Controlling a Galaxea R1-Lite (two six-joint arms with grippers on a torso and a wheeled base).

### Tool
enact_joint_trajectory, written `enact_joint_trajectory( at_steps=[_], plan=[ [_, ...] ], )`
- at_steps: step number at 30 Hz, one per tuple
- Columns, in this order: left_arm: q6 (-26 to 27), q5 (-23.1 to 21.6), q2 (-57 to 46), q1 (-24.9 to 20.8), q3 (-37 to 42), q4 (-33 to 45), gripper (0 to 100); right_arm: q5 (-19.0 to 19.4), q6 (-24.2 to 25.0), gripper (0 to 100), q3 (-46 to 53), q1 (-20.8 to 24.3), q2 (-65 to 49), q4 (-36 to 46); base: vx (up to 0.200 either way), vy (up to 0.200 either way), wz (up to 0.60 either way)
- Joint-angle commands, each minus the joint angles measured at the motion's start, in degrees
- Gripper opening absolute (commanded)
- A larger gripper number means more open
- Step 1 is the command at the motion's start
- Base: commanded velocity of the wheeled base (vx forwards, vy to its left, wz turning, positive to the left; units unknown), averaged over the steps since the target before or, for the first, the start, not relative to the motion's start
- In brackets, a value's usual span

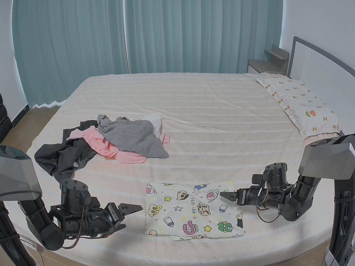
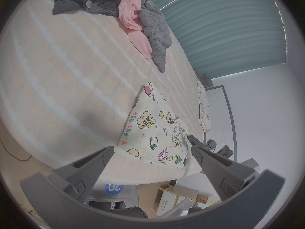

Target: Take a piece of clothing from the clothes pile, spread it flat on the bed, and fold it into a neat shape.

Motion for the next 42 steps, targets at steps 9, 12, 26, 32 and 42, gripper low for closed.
enact_joint_trajectory(
  at_steps=[9,12,26,32,42],
  plan=[
    [-0.02,-0.06,1.72,-0.26,0.22,-0.72,100,2.07,0.20,0,-6.35,-1.89,4.39,1.71,0.000,0.000,0.00],
    [-0.02,0.03,1.72,-0.35,0.22,-0.72,100,3.30,0.20,0,-8.02,-1.89,4.57,4.52,0.000,0.000,0.00],
    [-0.02,0.03,1.81,-0.35,0.48,-0.72,100,3.74,3.81,0,-8.64,-4.17,2.28,4.26,0.000,0.000,0.00],
    [-0.02,0.03,1.81,-0.26,0.57,-0.72,100,3.65,3.98,0,-7.14,-5.58,1.32,4.00,0.000,0.000,0.00],
    [-0.02,0.12,1.81,-0.26,0.57,-0.72,100,3.65,4.07,0,-7.49,-6.02,1.93,4.00,0.000,0.000,0.00]
  ],
)
